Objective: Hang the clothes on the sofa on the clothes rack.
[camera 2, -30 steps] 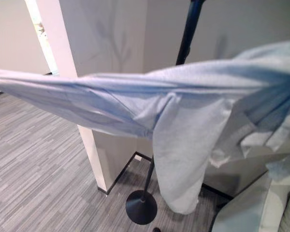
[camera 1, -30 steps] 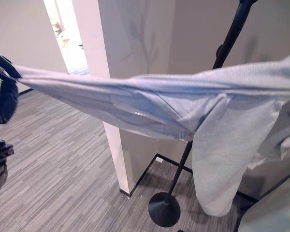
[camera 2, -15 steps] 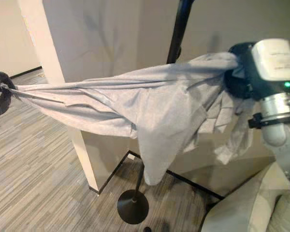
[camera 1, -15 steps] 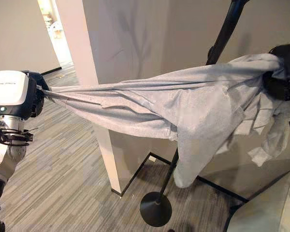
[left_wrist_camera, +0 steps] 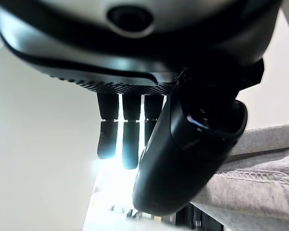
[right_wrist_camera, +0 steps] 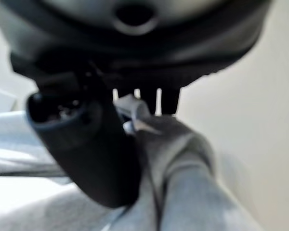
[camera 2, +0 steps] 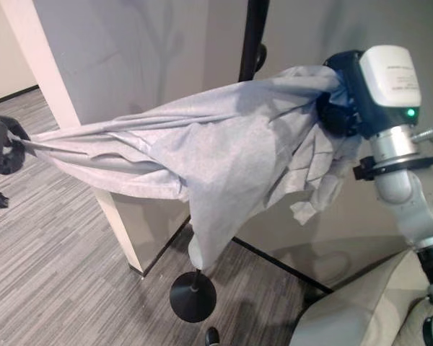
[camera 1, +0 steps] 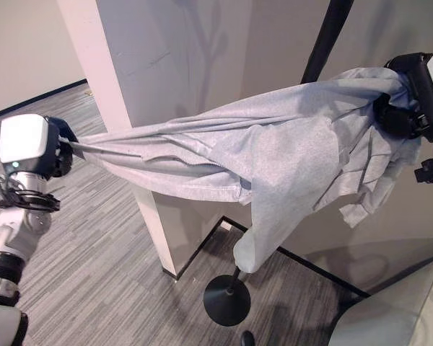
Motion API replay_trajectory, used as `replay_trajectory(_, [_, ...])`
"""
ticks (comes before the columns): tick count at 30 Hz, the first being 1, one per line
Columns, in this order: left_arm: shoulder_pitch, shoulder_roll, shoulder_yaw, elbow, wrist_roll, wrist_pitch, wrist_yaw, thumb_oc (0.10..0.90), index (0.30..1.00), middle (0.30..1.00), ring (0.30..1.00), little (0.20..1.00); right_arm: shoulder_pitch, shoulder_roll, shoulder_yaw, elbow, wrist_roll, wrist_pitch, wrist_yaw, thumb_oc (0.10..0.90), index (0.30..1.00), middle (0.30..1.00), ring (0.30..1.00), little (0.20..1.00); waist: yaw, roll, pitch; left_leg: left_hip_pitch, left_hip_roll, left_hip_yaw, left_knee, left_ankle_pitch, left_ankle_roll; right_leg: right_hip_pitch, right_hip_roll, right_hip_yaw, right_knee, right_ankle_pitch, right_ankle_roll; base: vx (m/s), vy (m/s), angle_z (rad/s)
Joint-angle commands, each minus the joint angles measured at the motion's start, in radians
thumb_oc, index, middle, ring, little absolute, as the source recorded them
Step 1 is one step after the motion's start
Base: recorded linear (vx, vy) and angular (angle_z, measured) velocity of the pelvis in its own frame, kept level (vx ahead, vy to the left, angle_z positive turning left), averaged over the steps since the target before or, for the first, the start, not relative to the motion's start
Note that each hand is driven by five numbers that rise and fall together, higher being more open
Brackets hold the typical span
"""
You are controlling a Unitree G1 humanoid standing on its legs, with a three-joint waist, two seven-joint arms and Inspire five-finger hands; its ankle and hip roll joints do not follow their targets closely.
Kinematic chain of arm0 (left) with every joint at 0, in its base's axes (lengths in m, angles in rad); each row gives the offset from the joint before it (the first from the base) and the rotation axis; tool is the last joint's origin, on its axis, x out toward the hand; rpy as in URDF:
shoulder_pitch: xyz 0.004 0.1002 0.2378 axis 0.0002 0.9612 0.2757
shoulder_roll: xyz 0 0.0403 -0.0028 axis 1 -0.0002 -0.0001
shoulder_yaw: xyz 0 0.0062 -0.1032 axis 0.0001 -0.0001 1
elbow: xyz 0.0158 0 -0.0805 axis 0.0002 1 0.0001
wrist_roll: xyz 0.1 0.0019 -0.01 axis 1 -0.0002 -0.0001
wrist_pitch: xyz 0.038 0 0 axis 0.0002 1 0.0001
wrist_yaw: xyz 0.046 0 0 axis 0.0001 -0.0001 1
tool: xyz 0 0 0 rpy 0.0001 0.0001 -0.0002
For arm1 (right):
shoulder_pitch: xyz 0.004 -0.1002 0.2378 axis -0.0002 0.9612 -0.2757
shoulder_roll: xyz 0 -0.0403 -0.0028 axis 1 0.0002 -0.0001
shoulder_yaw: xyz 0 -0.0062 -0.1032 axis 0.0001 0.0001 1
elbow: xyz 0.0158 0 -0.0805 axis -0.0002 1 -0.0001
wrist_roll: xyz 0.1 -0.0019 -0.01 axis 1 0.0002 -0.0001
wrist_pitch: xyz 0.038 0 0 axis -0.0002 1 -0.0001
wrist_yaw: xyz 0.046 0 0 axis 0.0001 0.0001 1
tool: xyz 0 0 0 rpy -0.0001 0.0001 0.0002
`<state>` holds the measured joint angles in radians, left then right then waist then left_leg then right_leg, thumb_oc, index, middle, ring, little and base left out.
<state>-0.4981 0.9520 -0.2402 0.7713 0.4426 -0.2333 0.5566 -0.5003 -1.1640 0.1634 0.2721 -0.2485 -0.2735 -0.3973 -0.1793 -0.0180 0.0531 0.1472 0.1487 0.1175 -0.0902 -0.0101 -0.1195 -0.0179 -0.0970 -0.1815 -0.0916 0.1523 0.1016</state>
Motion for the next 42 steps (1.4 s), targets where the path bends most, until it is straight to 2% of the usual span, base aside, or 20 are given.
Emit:
replay_trajectory(1, [0.102, 0.068, 0.189, 0.012, -0.053, 0.086, 0.024, 0.4, 0.3, 0.3, 0.3, 0.3, 0.016, -0.045, -0.145, 0.102, 0.05, 0.074, -0.05, 0.4, 0.3, 0.3, 0.3, 0.3, 0.051, -0.021, -0.098, 0.073, 0.007, 0.083, 0.003, -0.05, 0.004, -0.087, -0.016, 0.074, 0.004, 0.036, 0.053, 0.01, -0.054, -0.09])
replay_trajectory(3, [0.215, 0.017, 0.272, -0.079, -0.045, 0.091, 0.023, 0.4, 0.3, 0.3, 0.3, 0.3, 0.115, -0.018, -0.231, 0.046, 0.037, 0.075, -0.052, 0.4, 0.3, 0.3, 0.3, 0.3, 0.056, -0.021, -0.097, 0.07, 0.013, 0.082, 0.003, -0.052, 0.004, -0.086, -0.012, 0.073, 0.004, 0.027, 0.049, 0.02, -0.051, -0.06])
replay_trajectory(4, [0.304, -0.049, 0.33, -0.12, -0.048, 0.088, 0.022, 0.4, 0.3, 0.3, 0.3, 0.3, 0.197, 0.017, -0.301, 0.004, 0.032, 0.066, -0.051, 0.4, 0.3, 0.3, 0.3, 0.3, 0.06, -0.023, -0.094, 0.069, 0.016, 0.079, 0.003, -0.053, 0.006, -0.078, -0.008, 0.073, 0.004, 0.018, 0.043, 0.03, -0.038, 0.0])
replay_trajectory(6, [0.345, -0.085, 0.355, -0.145, -0.047, 0.09, 0.021, 0.4, 0.3, 0.3, 0.3, 0.3, 0.251, 0.039, -0.343, -0.03, 0.027, 0.062, -0.046, 0.4, 0.3, 0.3, 0.3, 0.3, 0.06, -0.024, -0.093, 0.071, 0.018, 0.077, 0.003, -0.054, 0.007, -0.074, -0.007, 0.072, 0.004, 0.014, 0.041, 0.02, -0.019, 0.01])
replay_trajectory(11, [0.484, -0.336, 0.437, -0.194, -0.163, 0.08, 0.028, 0.4, 0.3, 0.3, 0.3, 0.3, 0.447, 0.223, -0.464, -0.191, 0.025, 0.032, -0.026, 0.4, 0.3, 0.3, 0.3, 0.3, 0.066, -0.024, -0.082, 0.078, 0.021, 0.073, 0.003, -0.065, 0.015, -0.057, -0.003, 0.068, 0.004, 0.003, 0.032, 0.01, -0.006, 0.04])
replay_trajectory(12, [0.485, -0.336, 0.436, -0.196, -0.164, 0.08, 0.028, 0.4, 0.3, 0.3, 0.3, 0.3, 0.452, 0.225, -0.469, -0.197, 0.025, 0.034, -0.025, 0.4, 0.3, 0.3, 0.3, 0.3, 0.067, -0.028, -0.084, 0.074, 0.018, 0.072, 0.003, -0.059, 0.015, -0.06, -0.006, 0.068, 0.004, 0.008, 0.03, 0.0, 0.0, 0.0])
replay_trajectory(13, [0.502, -0.445, 0.474, -0.2, -0.335, 0.047, 0.03, 0.4, 0.3, 0.3, 0.3, 0.3, 0.488, 0.328, -0.453, -0.255, 0.052, 0.016, -0.008, 0.4, 0.3, 0.3, 0.3, 0.3, 0.066, -0.021, -0.076, 0.079, 0.019, 0.075, 0.003, -0.066, 0.019, -0.055, -0.002, 0.07, 0.004, 0.006, 0.028, 0.0, 0.0, 0.0])
replay_trajectory(14, [0.522, -0.503, 0.486, -0.217, -0.428, 0.023, 0.018, 0.4, 0.3, 0.3, 0.3, 0.3, 0.504, 0.383, -0.441, -0.287, 0.067, 0.004, -0.003, 0.4, 0.3, 0.3, 0.3, 0.3, 0.065, -0.018, -0.071, 0.078, 0.014, 0.074, 0.003, -0.065, 0.022, -0.055, -0.002, 0.073, 0.004, 0.005, 0.026, -0.04, 0.012, 0.01])
replay_trajectory(18, [0.59, -0.665, 0.46, -0.261, -0.809, -0.069, -0.094, 0.4, 0.3, 0.3, 0.3, 0.3, 0.538, 0.57, -0.334, -0.396, 0.195, -0.049, 0.054, 0.4, 0.3, 0.3, 0.3, 0.3, 0.06, -0.006, -0.058, 0.074, 0.001, 0.079, 0.003, -0.06, 0.028, -0.059, -0.001, 0.086, 0.004, 0.007, 0.022, -0.05, 0.022, -0.03])
replay_trajectory(19, [0.591, -0.663, 0.461, -0.261, -0.811, -0.069, -0.096, 0.4, 0.3, 0.3, 0.3, 0.3, 0.538, 0.572, -0.334, -0.397, 0.195, -0.049, 0.055, 0.4, 0.3, 0.3, 0.3, 0.3, 0.06, -0.011, -0.061, 0.068, -0.002, 0.078, 0.003, -0.055, 0.028, -0.064, -0.004, 0.087, 0.004, 0.01, 0.021, -0.07, 0.018, -0.07])
replay_trajectory(21, [0.618, -0.753, 0.323, -0.233, -0.96, -0.066, -0.204, 0.4, 0.3, 0.3, 0.3, 0.3, 0.542, 0.671, -0.16, -0.465, 0.336, -0.076, 0.147, 0.4, 0.3, 0.3, 0.3, 0.3, 0.054, -0.008, -0.045, 0.066, -0.015, 0.091, 0.003, -0.052, 0.036, -0.078, -0.007, 0.108, 0.004, 0.026, 0.022, -0.11, 0.016, -0.11])
replay_trajectory(22, [0.619, -0.752, 0.323, -0.233, -0.961, -0.066, -0.205, 0.4, 0.3, 0.3, 0.3, 0.3, 0.542, 0.67, -0.159, -0.464, 0.337, -0.076, 0.147, 0.4, 0.3, 0.3, 0.3, 0.3, 0.054, -0.008, -0.045, 0.067, -0.015, 0.091, 0.003, -0.052, 0.037, -0.078, -0.006, 0.109, 0.004, 0.026, 0.022, -0.07, 0.02, -0.17])
replay_trajectory(25, [0.632, -0.789, 0.208, -0.253, -1.01, -0.059, -0.242, 0.4, 0.3, 0.3, 0.3, 0.3, 0.509, 0.697, -0.04, -0.494, 0.448, -0.076, 0.189, 0.8, 0.9, 0.9, 0.9, 0.9, 0.052, -0.011, -0.037, 0.068, -0.03, 0.101, 0.003, -0.055, 0.046, -0.095, -0.009, 0.13, 0.005, 0.046, 0.029, -0.07, 0.028, -0.15])
replay_trajectory(26, [0.638, -0.798, 0.141, -0.267, -1.039, -0.055, -0.266, 0.4, 0.3, 0.3, 0.3, 0.3, 0.482, 0.697, 0.019, -0.499, 0.486, -0.063, 0.199, 0.8, 0.9, 0.9, 0.9, 0.9, 0.048, -0.013, -0.031, 0.071, -0.042, 0.104, 0.003, -0.058, 0.055, -0.108, -0.011, 0.145, 0.009, 0.062, 0.034, -0.07, 0.025, -0.23])
replay_trajectory(30, [0.648, -0.802, 0.076, -0.275, -1.042, -0.052, -0.288, 0.4, 0.3, 0.3, 0.3, 0.3, 0.457, 0.678, 0.066, -0.496, 0.488, -0.048, 0.202, 0.8, 0.9, 0.9, 0.9, 0.9, 0.044, -0.019, -0.029, 0.08, -0.058, 0.117, 0.003, -0.067, 0.069, -0.124, -0.015, 0.167, 0.014, 0.081, 0.043, -0.05, 0.024, -0.22])
replay_trajectory(36, [0.677, -0.813, 0.035, -0.24, -1.135, -0.022, -0.359, 0.4, 0.3, 0.3, 0.3, 0.3, 0.518, 0.677, 0.045, -0.457, 0.568, -0.034, 0.209, 0.8, 0.9, 0.9, 0.9, 0.9, 0.032, -0.028, -0.03, 0.094, -0.077, 0.132, 0.003, -0.076, 0.084, -0.136, -0.023, 0.185, 0.023, 0.098, 0.051, -0.03, 0.015, -0.18])
replay_trajectory(38, [0.687, -0.82, 0.043, -0.211, -1.178, -0.011, -0.392, 0.529, 0.493, 0.493, 0.493, 0.493, 0.554, 0.679, 0.026, -0.443, 0.595, -0.034, 0.226, 0.8, 0.9, 0.9, 0.9, 0.9, 0.028, -0.031, -0.031, 0.098, -0.08, 0.133, 0.003, -0.078, 0.086, -0.137, -0.023, 0.186, 0.025, 0.099, 0.052, -0.02, 0.012, -0.11])
replay_trajectory(39, [0.688, -0.824, 0.05, -0.203, -1.198, -0.009, -0.404, 0.646, 0.669, 0.669, 0.669, 0.669, 0.561, 0.678, 0.026, -0.431, 0.609, -0.033, 0.235, 0.8, 0.9, 0.9, 0.9, 0.9, 0.028, -0.032, -0.03, 0.099, -0.081, 0.134, 0.003, -0.079, 0.087, -0.138, -0.024, 0.188, 0.026, 0.1, 0.053, -0.01, 0.009, -0.05])
replay_trajectory(40, [0.693, -0.824, 0.056, -0.192, -1.208, 0.002, -0.422, 0.8, 0.9, 0.9, 0.9, 0.9, 0.582, 0.677, 0.005, -0.429, 0.623, -0.039, 0.25, 0.8, 0.9, 0.9, 0.9, 0.9, 0.026, -0.033, -0.03, 0.101, -0.081, 0.135, 0.003, -0.08, 0.088, -0.138, -0.025, 0.188, 0.027, 0.101, 0.054, -0.02, 0.013, -0.07])
replay_trajectory(42, [0.705, -0.829, 0.077, -0.16, -1.234, 0.012, -0.465, 0.8, 0.9, 0.9, 0.9, 0.9, 0.617, 0.687, -0.035, -0.398, 0.673, -0.054, 0.298, 0.8, 0.9, 0.9, 0.9, 0.9, 0.024, -0.035, -0.031, 0.103, -0.082, 0.133, 0.003, -0.082, 0.09, -0.138, -0.026, 0.186, 0.029, 0.101, 0.055, -0.01, 0.005, -0.06])
